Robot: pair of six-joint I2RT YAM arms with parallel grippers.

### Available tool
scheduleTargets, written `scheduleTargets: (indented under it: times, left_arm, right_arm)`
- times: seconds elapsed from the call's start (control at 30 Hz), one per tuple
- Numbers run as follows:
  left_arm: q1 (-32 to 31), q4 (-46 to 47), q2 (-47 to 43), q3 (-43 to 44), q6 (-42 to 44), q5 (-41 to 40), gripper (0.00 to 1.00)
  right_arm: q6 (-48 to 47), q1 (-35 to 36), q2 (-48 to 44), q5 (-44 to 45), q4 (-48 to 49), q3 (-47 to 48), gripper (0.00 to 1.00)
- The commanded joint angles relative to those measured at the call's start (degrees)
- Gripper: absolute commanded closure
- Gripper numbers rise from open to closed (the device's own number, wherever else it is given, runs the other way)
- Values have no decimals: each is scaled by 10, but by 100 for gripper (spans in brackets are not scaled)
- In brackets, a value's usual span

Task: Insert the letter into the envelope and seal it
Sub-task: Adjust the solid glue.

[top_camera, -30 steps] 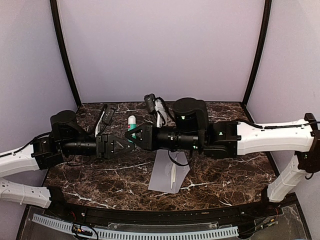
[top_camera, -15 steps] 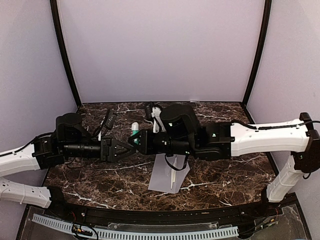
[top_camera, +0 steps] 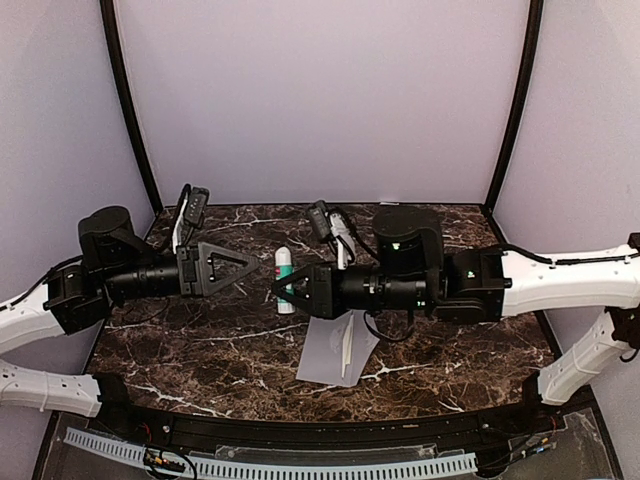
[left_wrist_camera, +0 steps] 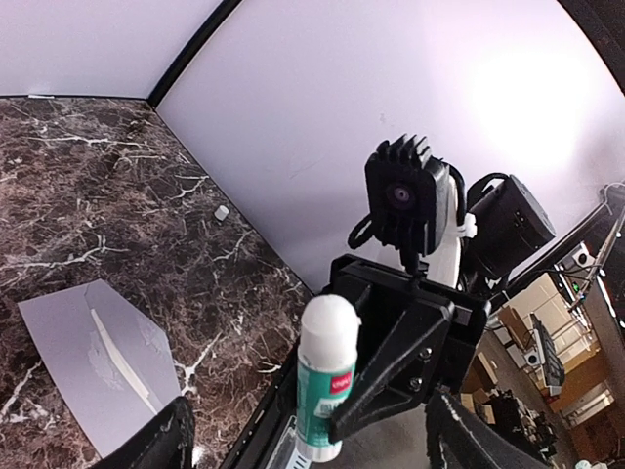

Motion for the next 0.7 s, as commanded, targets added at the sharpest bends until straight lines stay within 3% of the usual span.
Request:
scheduleTargets:
  times: [0.0,0.47,0.67]
  left_arm:
    - [3,64,18,12,-23,50,19]
    - [3,97,45,6,-23,103,19]
    - [3,107,54,2,-29,122,38]
  right_arm:
    - [-32,2,-12,-89,81,-9,98]
    - [-33,7,26,-116,84,19,98]
    - [-34,7,27,-114,81,23,98]
